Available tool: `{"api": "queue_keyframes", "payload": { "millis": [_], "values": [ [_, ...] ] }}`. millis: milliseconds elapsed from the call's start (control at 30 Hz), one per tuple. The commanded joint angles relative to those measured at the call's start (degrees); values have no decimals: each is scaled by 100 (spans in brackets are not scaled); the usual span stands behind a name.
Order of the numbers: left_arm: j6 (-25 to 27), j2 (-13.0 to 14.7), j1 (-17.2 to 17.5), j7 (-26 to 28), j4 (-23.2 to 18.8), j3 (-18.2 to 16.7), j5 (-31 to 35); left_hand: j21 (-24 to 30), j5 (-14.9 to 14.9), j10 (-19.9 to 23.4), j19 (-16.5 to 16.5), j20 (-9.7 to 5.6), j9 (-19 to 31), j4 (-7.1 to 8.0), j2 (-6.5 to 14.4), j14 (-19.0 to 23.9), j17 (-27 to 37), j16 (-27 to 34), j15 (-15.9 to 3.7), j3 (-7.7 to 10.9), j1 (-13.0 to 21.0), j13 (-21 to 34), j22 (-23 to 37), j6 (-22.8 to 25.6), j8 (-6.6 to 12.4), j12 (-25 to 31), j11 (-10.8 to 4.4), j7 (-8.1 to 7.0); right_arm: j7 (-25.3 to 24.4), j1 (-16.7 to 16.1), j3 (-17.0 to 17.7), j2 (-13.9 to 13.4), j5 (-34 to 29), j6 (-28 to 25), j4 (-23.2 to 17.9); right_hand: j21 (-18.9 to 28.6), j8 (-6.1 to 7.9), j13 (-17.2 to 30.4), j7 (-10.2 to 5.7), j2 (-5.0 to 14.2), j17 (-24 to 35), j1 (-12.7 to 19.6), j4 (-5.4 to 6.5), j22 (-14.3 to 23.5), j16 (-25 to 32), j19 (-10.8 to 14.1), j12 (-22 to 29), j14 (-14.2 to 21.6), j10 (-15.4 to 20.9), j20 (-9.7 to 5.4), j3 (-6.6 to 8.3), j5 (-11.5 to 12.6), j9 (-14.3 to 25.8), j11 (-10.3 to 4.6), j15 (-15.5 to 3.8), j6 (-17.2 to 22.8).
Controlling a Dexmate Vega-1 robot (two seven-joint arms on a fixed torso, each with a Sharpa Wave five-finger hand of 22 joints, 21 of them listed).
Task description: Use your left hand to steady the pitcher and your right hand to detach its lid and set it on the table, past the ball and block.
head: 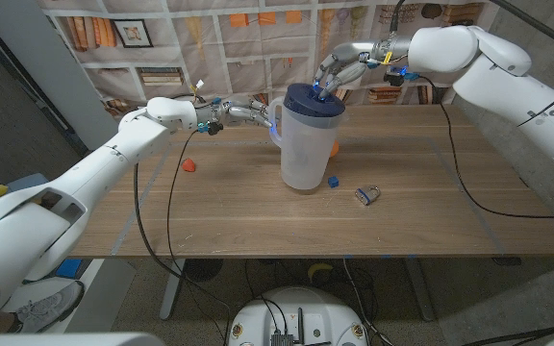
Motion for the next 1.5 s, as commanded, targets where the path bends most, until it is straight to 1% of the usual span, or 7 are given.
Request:
{"api": "queue_keyframes", "payload": {
  "millis": [33,467,800,1000,1500],
  "values": [
    [-53,-15,-20,-41,44,20,33,3,30,171,-23,-668,34,8,287,25,19,29,-693,-17,274,4,21,47,25,38,-128,2,-19,-3,32,-17,18,-55,-74,9,92,6,-232,561,17,270,-3,17,-2,58,-16,18,49,6,19,22,36,-8,-801,953],
    [-63,-49,-66,-74,120,46,61,2,31,161,-27,-666,34,14,293,20,17,25,-688,-23,279,3,21,46,24,33,-126,0,3,83,-11,43,43,10,51,9,83,15,-232,565,21,262,1,17,-9,58,-31,23,58,5,13,21,35,-6,-798,956],
    [-52,-64,-51,-36,111,55,74,2,33,141,-29,-667,33,21,293,-5,7,8,-679,-27,272,2,20,31,19,25,-123,-6,-20,105,2,40,41,32,52,9,73,24,-231,572,22,262,2,17,-17,59,-43,27,61,5,13,22,34,-6,-802,954],
    [-58,-62,-5,11,86,41,63,1,35,121,-31,-664,33,38,300,-32,-4,-11,-663,-23,246,0,20,6,10,18,-125,-12,16,155,15,15,-11,-3,-29,6,69,26,-231,574,21,256,5,17,-25,53,-52,26,59,0,12,22,34,-5,-800,954],
    [19,54,193,190,-161,-45,1,-2,38,70,-39,-650,29,45,279,-89,-22,-40,-656,-19,201,-4,18,-41,-3,3,-126,-32,80,199,97,-54,-83,-124,-279,3,57,32,-231,572,30,262,-1,17,-27,45,-72,23,60,25,4,21,34,-6,-802,951]
  ]
}}
